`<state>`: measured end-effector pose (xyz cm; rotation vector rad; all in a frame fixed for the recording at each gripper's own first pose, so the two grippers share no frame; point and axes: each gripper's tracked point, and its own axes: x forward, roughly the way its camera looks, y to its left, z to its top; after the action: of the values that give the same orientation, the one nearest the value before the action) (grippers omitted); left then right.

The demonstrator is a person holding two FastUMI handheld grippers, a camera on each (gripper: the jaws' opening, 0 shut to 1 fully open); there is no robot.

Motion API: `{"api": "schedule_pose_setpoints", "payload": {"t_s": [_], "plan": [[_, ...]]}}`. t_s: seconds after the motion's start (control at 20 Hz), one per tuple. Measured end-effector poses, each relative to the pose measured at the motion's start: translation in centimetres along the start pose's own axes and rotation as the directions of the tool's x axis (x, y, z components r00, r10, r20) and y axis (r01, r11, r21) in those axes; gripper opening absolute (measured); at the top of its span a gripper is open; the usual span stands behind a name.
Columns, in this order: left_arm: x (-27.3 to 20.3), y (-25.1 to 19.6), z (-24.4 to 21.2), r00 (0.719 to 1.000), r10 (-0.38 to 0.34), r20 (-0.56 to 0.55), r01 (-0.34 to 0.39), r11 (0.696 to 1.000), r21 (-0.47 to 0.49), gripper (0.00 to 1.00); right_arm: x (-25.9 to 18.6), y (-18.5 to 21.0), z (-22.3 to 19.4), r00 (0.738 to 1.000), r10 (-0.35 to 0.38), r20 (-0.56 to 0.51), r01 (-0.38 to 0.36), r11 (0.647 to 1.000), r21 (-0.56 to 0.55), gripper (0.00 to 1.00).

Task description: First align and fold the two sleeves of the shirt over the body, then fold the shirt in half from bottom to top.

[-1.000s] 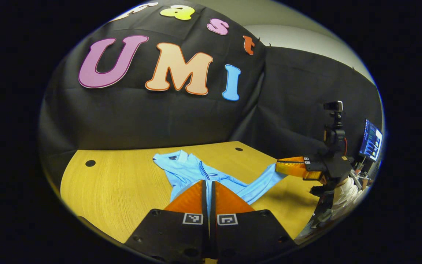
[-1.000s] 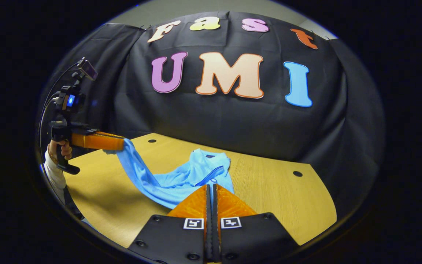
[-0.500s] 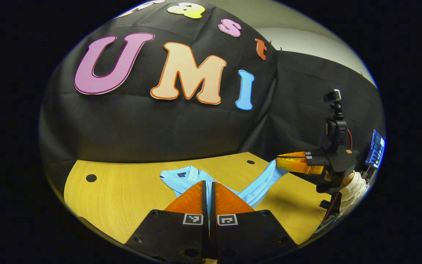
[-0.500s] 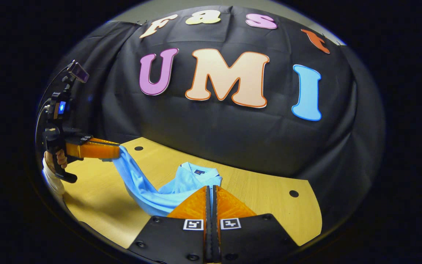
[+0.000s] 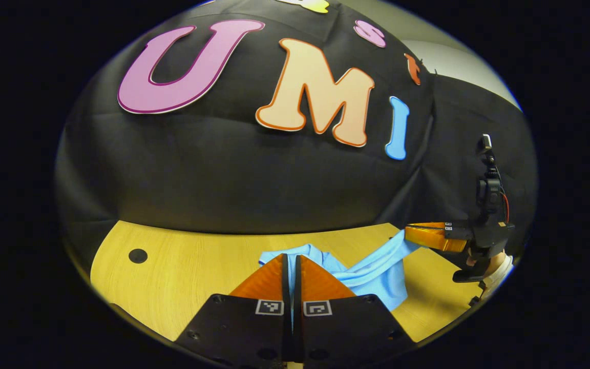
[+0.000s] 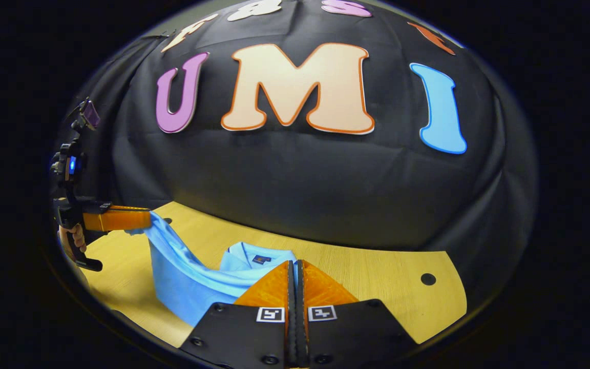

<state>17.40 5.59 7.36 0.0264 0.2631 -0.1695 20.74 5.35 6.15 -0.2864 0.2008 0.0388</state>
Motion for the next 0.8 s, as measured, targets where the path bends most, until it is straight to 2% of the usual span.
{"api": "schedule_pose_setpoints", "payload": {"t_s": [0.4, 0.45, 0.65, 0.7, 0.75, 0.8], "plan": [[8.9, 3.5, -2.7, 0.994, 0.088, -0.062, -0.086, 0.996, 0.038, 0.0, 9.1, -3.9, -4.1, 0.995, -0.068, -0.069, 0.073, 0.995, 0.074, 0.02], [9.7, 3.8, -3.3, 0.993, 0.096, -0.074, -0.092, 0.994, 0.051, 0.0, 9.9, -4.2, -4.9, 0.994, -0.073, -0.078, 0.079, 0.993, 0.087, 0.0], [11.6, 5.2, -5.1, 0.983, 0.158, -0.094, -0.149, 0.984, 0.096, 0.01, 11.7, -4.9, -7.8, 0.989, -0.074, -0.128, 0.091, 0.987, 0.13, 0.03], [11.8, 5.8, -5.5, 0.976, 0.194, -0.104, -0.181, 0.976, 0.123, 0.04, 11.6, -5.2, -8.2, 0.986, -0.082, -0.142, 0.101, 0.987, 0.127, 0.12], [11.3, 6.2, -5.9, 0.969, 0.215, -0.12, -0.198, 0.97, 0.142, 0.1, 11.8, -5.3, -8.7, 0.986, -0.077, -0.147, 0.095, 0.988, 0.123, 0.39], [11.4, 6.7, -6.0, 0.963, 0.232, -0.134, -0.21, 0.964, 0.16, 0.33, 11.5, -5.5, -8.8, 0.986, -0.078, -0.149, 0.096, 0.989, 0.117, 0.66]]}}
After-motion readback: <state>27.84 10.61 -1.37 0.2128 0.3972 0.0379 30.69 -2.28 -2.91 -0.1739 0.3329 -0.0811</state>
